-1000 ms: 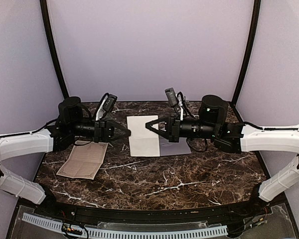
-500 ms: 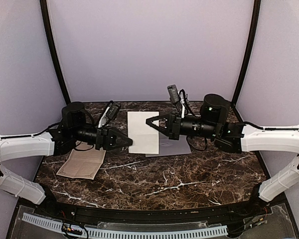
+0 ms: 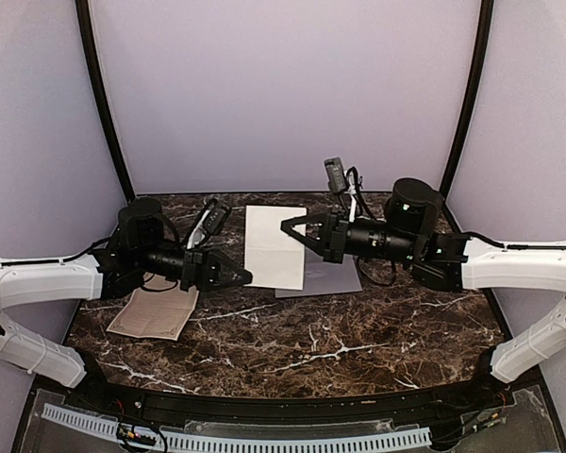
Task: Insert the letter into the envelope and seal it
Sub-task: Fold the letter, then move the envelope to the center of the board.
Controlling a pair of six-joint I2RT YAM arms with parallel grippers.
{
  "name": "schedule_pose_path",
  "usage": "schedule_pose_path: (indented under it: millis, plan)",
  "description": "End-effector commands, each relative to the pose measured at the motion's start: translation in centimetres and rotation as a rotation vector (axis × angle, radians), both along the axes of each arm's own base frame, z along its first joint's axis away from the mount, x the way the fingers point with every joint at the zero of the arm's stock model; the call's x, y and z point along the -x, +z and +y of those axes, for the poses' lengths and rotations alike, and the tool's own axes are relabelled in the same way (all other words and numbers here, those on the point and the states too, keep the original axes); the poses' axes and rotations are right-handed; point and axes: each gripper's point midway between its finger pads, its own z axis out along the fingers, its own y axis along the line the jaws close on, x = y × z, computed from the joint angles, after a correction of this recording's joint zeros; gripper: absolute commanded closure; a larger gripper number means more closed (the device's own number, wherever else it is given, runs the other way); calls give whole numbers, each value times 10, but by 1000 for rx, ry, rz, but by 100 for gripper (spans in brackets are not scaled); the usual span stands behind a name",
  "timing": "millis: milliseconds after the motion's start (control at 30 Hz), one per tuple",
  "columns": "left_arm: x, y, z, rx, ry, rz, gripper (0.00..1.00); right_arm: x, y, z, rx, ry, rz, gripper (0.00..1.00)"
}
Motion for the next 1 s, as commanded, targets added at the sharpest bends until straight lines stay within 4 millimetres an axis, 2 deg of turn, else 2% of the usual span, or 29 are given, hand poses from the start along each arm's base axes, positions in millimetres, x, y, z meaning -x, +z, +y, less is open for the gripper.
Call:
schedule_pose_path:
  millis: [0,33,67,133,200,300,333,400,433,467,567,733,967]
  plan:
    - [8,7,2,20,-21,-34,88,-8,14,-11,-34,-77,-25,100]
    - [5,4,2,2,-4,-27,76,-12,13,-14,-17,-105,-28,100]
    - [2,7,0,3,7,-51,44,-18,10,-18,11,-136,-30,100]
    - [-11,8,-2,-16,71,-78,18,-35,4,-32,86,-226,-40,100]
    - [-35,6,-5,-48,162,-103,12,-56,-4,-54,159,-329,-33,100]
    - [-69,-7,-13,-110,251,-122,10,-87,-16,-97,221,-486,6,100]
    - [-84,-13,-22,-135,260,-145,10,-95,-20,-111,234,-530,23,100]
    - [-110,-33,-35,-207,283,-161,13,-109,-26,-136,252,-603,44,100]
    - [-122,-57,-41,-262,289,-155,15,-113,-30,-145,262,-629,52,100]
    - [-134,-51,-49,-259,298,-180,15,-118,-34,-156,270,-658,58,100]
    - [-179,-86,-70,-369,334,-209,16,-131,-43,-181,277,-710,79,100]
    - [-229,-130,-87,-506,393,-236,16,-135,-52,-201,259,-731,101,100]
    - [-278,-171,-98,-606,420,-253,12,-131,-66,-205,248,-711,127,100]
